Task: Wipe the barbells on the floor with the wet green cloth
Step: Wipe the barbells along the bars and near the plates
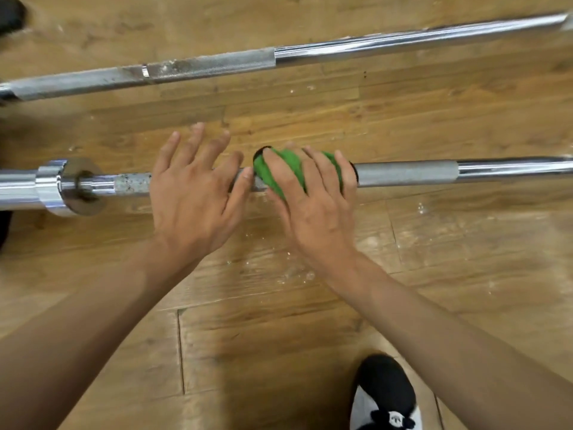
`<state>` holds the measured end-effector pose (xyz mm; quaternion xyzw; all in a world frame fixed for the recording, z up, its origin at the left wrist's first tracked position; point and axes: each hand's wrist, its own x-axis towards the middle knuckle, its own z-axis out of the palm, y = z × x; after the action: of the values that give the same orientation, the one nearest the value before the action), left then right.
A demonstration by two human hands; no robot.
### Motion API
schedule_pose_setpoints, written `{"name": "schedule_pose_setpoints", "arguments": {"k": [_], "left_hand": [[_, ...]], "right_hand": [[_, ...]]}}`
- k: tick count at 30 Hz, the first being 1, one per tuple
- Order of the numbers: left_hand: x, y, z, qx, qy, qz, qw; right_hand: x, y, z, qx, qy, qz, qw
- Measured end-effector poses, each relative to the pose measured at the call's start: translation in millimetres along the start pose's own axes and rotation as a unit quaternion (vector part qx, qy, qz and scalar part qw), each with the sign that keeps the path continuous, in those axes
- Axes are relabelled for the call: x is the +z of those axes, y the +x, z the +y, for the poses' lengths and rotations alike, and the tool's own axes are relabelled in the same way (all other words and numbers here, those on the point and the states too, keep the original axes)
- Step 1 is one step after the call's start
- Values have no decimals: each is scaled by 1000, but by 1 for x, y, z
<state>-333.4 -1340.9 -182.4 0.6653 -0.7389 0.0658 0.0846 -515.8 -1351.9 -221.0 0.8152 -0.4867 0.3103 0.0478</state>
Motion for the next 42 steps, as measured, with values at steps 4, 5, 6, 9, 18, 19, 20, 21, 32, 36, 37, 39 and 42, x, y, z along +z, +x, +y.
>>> {"name": "schedule_pose_setpoints", "arguments": {"k": [4, 5, 6, 9, 18, 19, 20, 21, 32, 36, 37, 39, 42], "left_hand": [[3, 15, -5, -7, -18, 6, 1000], [4, 19, -7, -10, -19, 8, 1000], [5, 23, -8, -14, -20, 10, 1000], [8, 34, -7, -25, -30, 13, 999], [15, 60, -12, -45, -37, 6, 998], [15, 63, -13, -44, -37, 4, 998], [15, 65, -14, -43, -37, 2, 998], [15, 67, -15, -41, -37, 4, 998], [19, 65, -14, -49, -30, 29, 998], [17, 56, -10, -45, -35, 20, 998], [15, 52, -9, -43, -37, 15, 998], [10, 44, -7, -40, -40, 4, 998], [3, 31, -4, -37, -47, -9, 998]], "right_hand": [[-28, -13, 97, -6, -17, 7, 1000], [-38, -19, 121, 22, -30, 10, 999], [-46, -23, 141, 51, -44, 15, 998], [-53, -22, 169, 143, -60, 47, 987], [21, 42, 26, 75, 3, 7, 997], [17, 45, 34, 48, 0, 0, 999], [11, 43, 49, 22, -8, -5, 1000], [3, 40, 68, 10, -20, -6, 1000], [-38, 35, 139, 252, -81, 13, 964], [-15, 54, 45, 165, -11, -64, 984], [-11, 56, 27, 137, 5, -79, 987], [-12, 54, 16, 78, 9, -102, 992], [-35, 39, 52, 37, 7, -129, 991]]}}
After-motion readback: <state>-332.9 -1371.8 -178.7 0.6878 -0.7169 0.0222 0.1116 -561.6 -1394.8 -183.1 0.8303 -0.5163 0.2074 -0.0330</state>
